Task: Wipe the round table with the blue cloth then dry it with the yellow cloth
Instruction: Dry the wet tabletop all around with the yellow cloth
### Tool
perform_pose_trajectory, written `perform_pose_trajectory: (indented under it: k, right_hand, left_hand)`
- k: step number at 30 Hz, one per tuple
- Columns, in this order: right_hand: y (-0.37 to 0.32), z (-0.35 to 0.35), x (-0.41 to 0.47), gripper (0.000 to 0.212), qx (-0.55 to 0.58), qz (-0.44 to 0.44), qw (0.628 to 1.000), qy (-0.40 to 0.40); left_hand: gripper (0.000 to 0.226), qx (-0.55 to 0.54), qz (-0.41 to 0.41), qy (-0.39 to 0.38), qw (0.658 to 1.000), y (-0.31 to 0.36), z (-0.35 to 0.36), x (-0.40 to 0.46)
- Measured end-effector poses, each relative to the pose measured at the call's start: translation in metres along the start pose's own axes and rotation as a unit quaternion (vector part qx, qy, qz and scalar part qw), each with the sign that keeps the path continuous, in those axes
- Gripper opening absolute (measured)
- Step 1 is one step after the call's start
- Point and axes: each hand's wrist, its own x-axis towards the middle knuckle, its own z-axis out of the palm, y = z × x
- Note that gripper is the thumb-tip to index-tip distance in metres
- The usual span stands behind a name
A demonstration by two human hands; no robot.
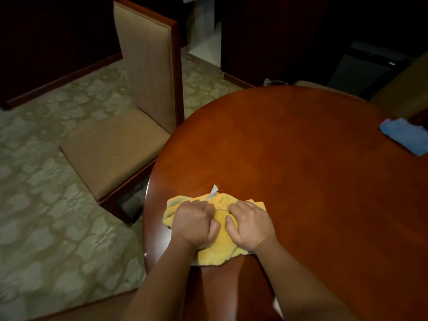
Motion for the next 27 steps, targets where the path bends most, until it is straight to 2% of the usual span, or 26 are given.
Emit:
perform_pose_trajectory:
  k: [11,18,27]
  right_hand:
    - [0.020,0.007,0.043,0.026,0.026,-0.038,0.999,0.009]
    - [0.030,0.017,0.071,0.027,0.029,-0.026,0.999,0.034]
    - [0.053,0.028,0.135,0.029,0.030,0.023,0.999,0.027]
  left_hand:
    - [0.021,0.010,-0.044,-0.015,0.999,-0.012,0.001,0.032]
    - [0.021,0.023,-0.033,-0.004,0.999,-0.028,0.004,0.064]
    - [0.022,0.017,0.004,0.016,1.000,-0.065,0.012,0.138]
